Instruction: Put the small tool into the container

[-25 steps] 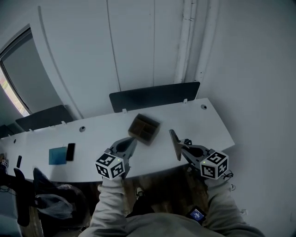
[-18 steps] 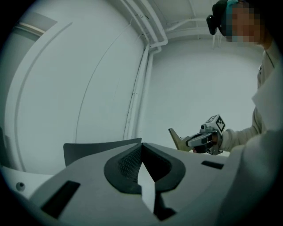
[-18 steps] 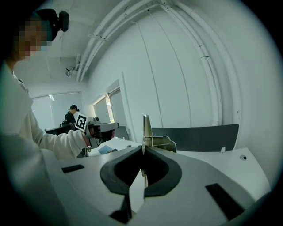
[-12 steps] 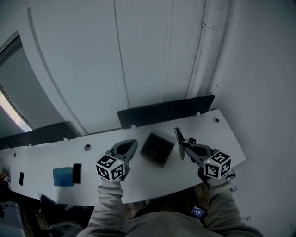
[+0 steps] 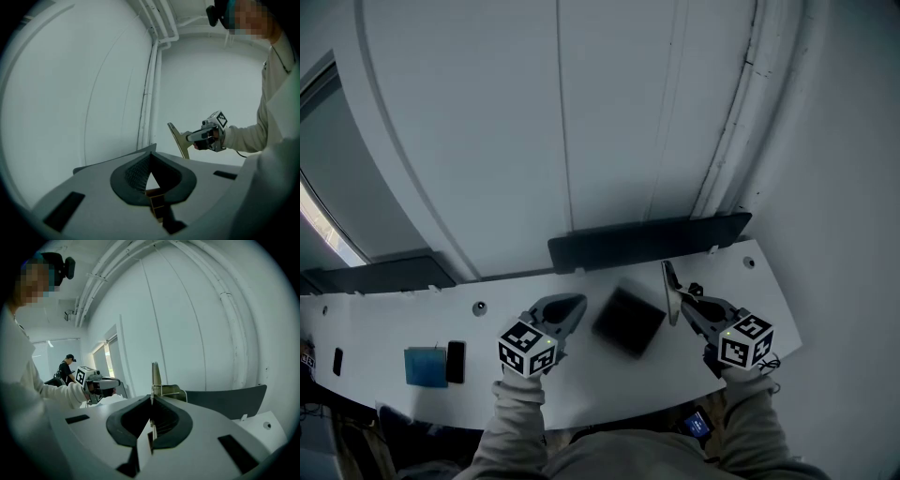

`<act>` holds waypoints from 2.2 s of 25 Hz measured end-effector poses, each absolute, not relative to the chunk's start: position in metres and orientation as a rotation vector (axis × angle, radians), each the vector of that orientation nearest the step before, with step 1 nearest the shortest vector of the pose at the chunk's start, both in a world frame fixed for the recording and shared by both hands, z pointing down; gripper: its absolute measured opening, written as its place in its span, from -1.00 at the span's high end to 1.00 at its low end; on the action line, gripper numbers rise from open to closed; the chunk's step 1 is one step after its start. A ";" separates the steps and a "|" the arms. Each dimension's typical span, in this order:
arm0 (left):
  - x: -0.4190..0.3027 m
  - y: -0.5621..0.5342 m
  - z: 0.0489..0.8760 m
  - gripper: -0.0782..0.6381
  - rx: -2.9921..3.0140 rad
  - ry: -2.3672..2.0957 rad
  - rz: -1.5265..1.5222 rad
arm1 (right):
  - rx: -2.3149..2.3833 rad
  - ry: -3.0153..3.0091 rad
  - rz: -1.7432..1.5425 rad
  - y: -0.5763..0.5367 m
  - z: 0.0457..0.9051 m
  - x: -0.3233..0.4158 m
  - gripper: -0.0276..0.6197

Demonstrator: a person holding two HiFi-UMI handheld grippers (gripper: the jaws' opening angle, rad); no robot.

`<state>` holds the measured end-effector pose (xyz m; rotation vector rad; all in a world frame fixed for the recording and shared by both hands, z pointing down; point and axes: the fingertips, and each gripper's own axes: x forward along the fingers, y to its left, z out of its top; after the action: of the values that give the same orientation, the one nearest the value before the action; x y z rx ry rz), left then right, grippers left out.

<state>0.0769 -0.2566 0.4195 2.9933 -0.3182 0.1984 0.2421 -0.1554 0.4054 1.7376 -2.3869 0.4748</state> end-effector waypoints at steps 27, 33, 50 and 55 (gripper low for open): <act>0.037 -0.305 0.407 0.79 2.875 -0.668 0.090 | 1.537 -2.413 0.464 -0.211 0.426 0.247 0.85; 0.030 -0.296 0.423 0.79 2.833 -0.604 0.136 | 1.522 -2.380 0.475 -0.211 0.437 0.250 0.85; 0.037 -0.282 0.457 0.79 2.784 -0.547 0.159 | 1.439 -2.299 0.523 -0.234 0.470 0.250 0.85; 0.038 -0.278 0.461 0.79 2.784 -0.545 0.163 | 1.452 -2.275 0.616 -0.238 0.488 0.254 0.85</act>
<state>0.0379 -0.2778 0.4606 2.7845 -0.5445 0.1627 0.2539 -0.2384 0.4878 1.4519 -2.2752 0.6155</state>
